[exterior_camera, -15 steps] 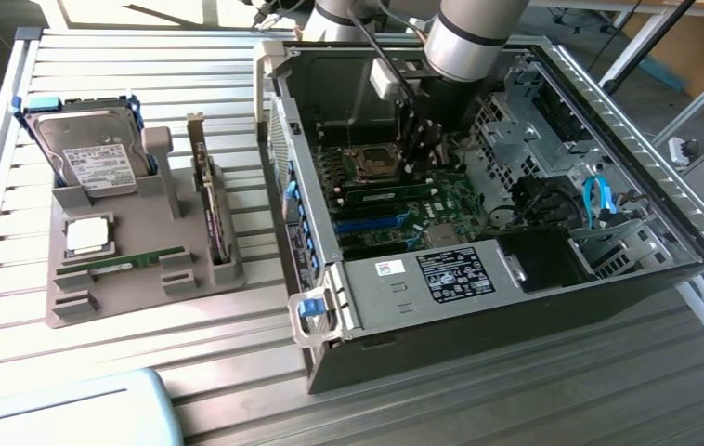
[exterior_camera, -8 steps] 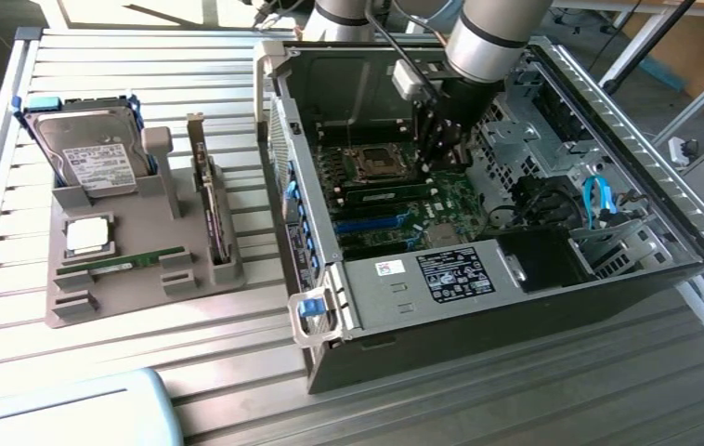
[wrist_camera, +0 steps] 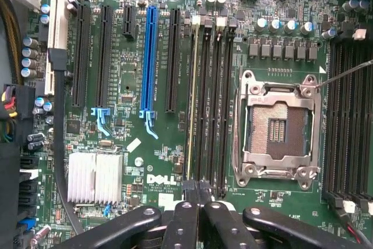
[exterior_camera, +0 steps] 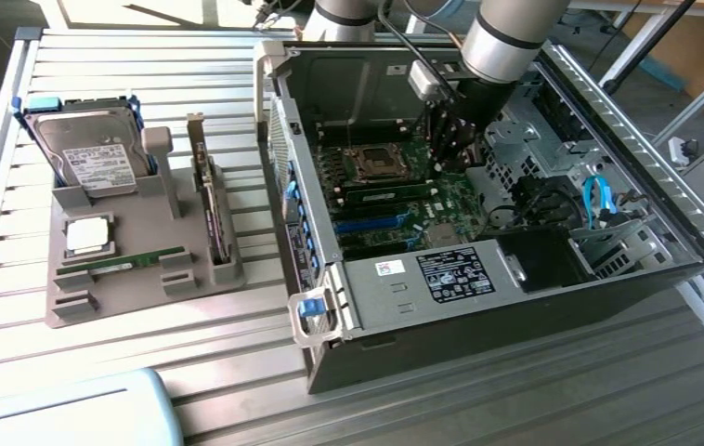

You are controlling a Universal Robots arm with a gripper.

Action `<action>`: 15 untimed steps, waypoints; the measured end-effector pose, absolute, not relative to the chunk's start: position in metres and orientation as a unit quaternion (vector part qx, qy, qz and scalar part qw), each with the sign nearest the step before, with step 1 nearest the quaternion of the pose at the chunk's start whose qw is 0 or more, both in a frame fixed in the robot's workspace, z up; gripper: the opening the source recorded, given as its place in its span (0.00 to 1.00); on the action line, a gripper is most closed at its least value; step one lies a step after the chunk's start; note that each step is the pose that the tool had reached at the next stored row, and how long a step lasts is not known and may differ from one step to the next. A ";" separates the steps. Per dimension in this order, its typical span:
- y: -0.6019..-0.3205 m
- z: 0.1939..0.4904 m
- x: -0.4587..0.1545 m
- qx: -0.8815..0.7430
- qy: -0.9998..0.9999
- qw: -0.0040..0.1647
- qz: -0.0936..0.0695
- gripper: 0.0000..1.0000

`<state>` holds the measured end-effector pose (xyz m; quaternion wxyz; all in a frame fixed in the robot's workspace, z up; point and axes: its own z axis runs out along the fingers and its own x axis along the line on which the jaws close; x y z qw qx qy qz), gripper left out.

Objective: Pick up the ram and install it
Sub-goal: 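Press down the ram until it locks into place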

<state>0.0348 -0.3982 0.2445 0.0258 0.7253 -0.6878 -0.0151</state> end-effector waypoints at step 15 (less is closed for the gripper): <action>-0.398 0.230 0.035 0.725 -0.688 0.028 -0.018 0.11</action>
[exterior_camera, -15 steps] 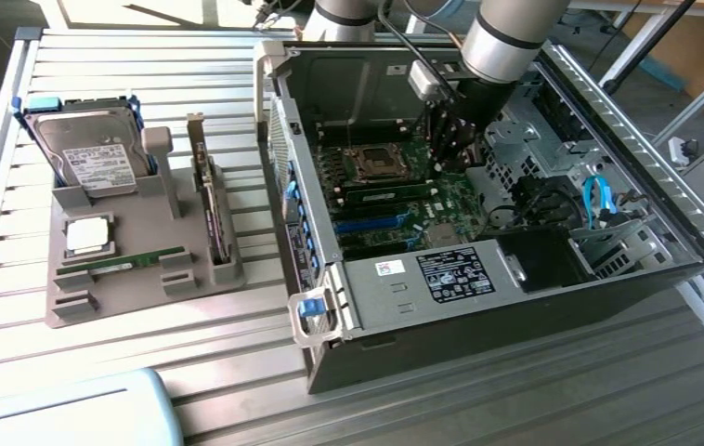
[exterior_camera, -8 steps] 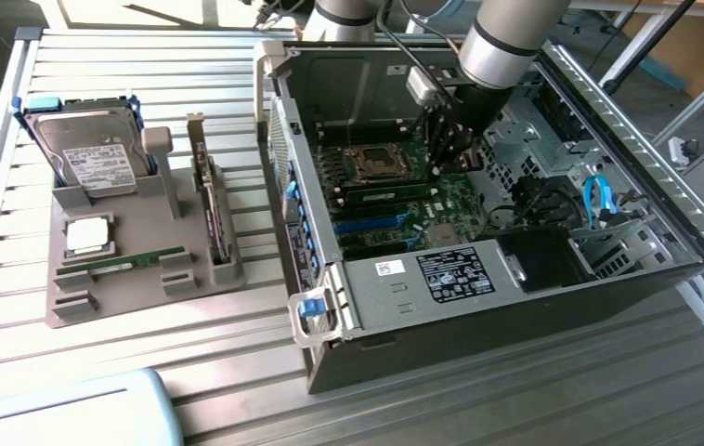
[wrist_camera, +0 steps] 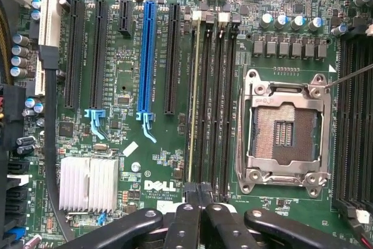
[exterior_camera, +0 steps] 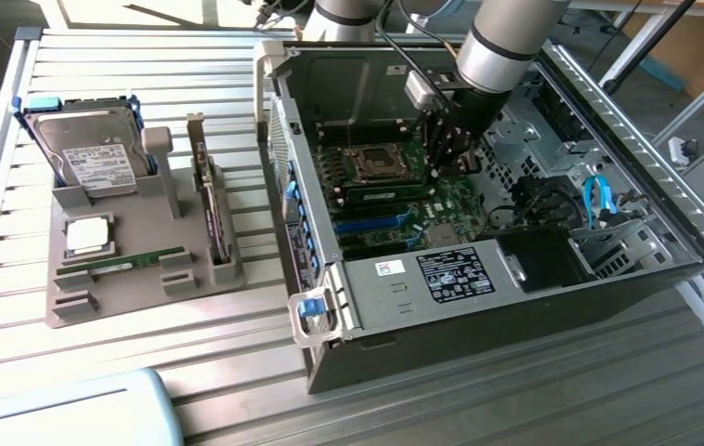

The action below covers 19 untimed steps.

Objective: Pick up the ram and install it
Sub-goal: 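Press down the ram until it locks into place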

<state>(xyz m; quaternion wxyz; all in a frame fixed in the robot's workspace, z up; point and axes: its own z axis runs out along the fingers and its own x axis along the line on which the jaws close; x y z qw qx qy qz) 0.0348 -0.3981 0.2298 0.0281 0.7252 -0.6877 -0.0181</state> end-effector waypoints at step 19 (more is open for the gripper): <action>-0.398 0.251 -0.029 0.725 -0.688 0.028 -0.017 0.11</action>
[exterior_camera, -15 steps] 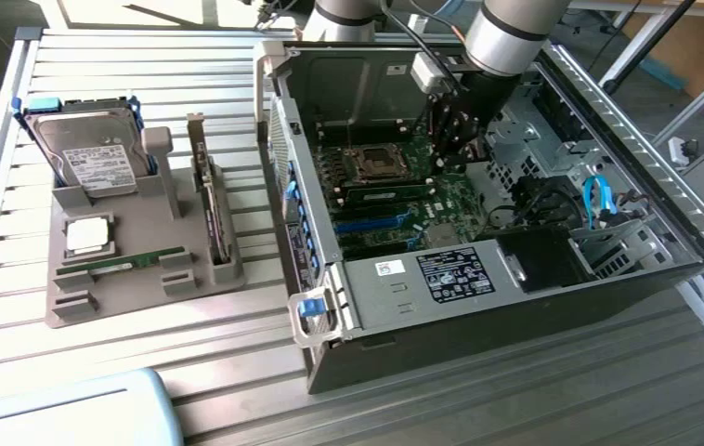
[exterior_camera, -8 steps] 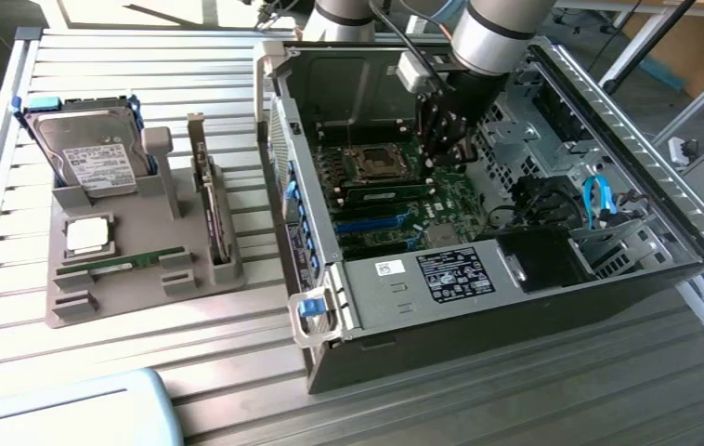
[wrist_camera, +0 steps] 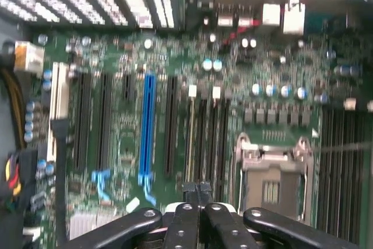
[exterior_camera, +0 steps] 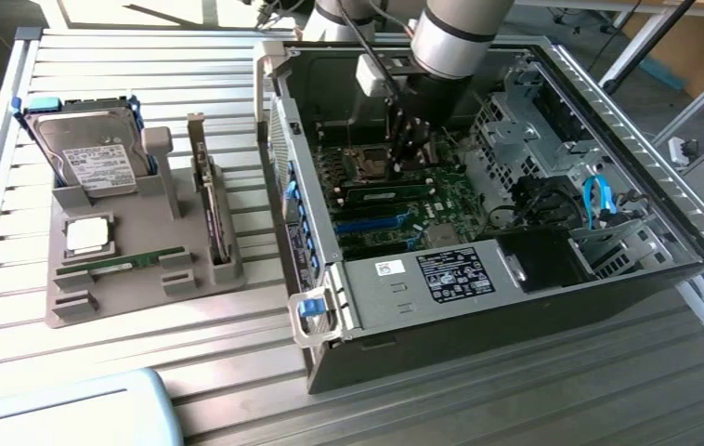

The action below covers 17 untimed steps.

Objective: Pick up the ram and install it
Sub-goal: 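Press down the ram until it locks into place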

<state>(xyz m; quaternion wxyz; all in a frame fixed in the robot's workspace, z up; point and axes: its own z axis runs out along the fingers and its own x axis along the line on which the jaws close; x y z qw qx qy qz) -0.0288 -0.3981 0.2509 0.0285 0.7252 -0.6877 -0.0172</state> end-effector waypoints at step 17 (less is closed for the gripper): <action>-0.398 0.237 -0.064 0.725 -0.688 0.029 -0.017 0.11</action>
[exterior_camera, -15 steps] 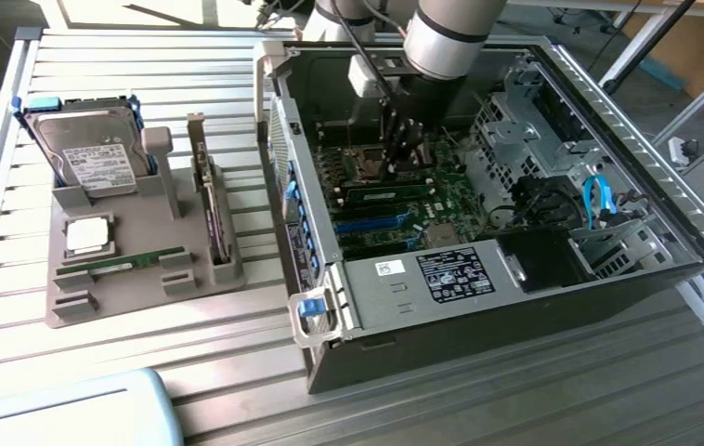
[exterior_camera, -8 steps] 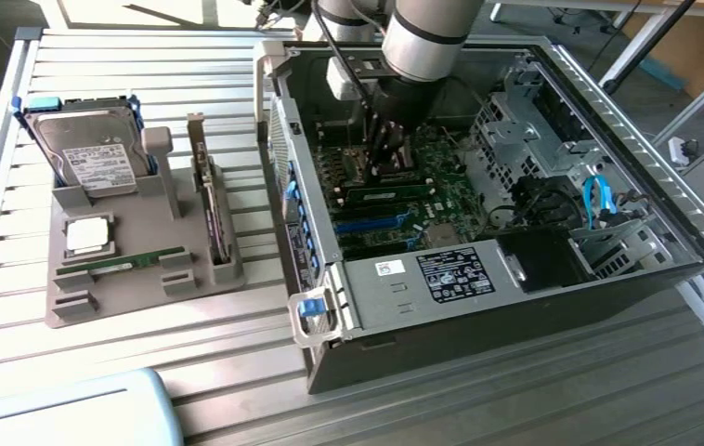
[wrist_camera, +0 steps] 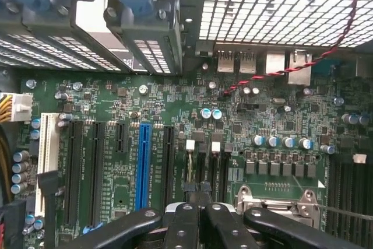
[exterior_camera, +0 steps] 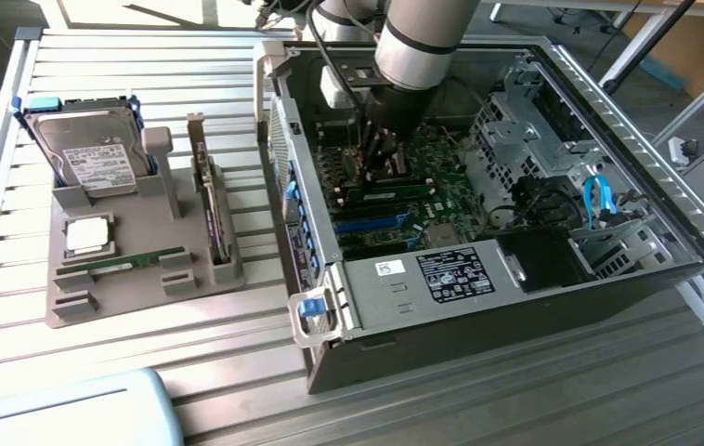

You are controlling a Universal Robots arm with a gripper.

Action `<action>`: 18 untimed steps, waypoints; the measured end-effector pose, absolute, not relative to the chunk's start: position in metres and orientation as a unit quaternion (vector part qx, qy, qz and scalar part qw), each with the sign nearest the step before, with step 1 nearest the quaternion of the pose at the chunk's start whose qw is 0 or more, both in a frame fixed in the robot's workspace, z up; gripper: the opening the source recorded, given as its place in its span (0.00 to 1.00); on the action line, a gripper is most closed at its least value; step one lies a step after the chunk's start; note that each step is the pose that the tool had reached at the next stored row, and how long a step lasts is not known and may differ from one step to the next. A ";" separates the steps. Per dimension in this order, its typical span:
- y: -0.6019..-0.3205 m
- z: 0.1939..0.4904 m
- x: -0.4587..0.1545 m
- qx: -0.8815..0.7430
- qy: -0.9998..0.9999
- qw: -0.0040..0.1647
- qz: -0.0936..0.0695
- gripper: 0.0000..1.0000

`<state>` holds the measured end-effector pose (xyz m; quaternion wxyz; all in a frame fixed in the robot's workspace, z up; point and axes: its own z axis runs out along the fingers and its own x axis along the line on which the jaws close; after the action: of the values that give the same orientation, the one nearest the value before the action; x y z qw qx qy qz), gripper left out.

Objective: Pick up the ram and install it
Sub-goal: 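Press down the ram until it locks into place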

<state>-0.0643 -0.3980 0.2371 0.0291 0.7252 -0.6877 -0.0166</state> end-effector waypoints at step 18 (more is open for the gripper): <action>-0.398 0.259 -0.066 0.725 -0.688 0.028 -0.017 0.11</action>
<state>-0.0662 -0.3980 0.2588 0.0280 0.7252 -0.6877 -0.0170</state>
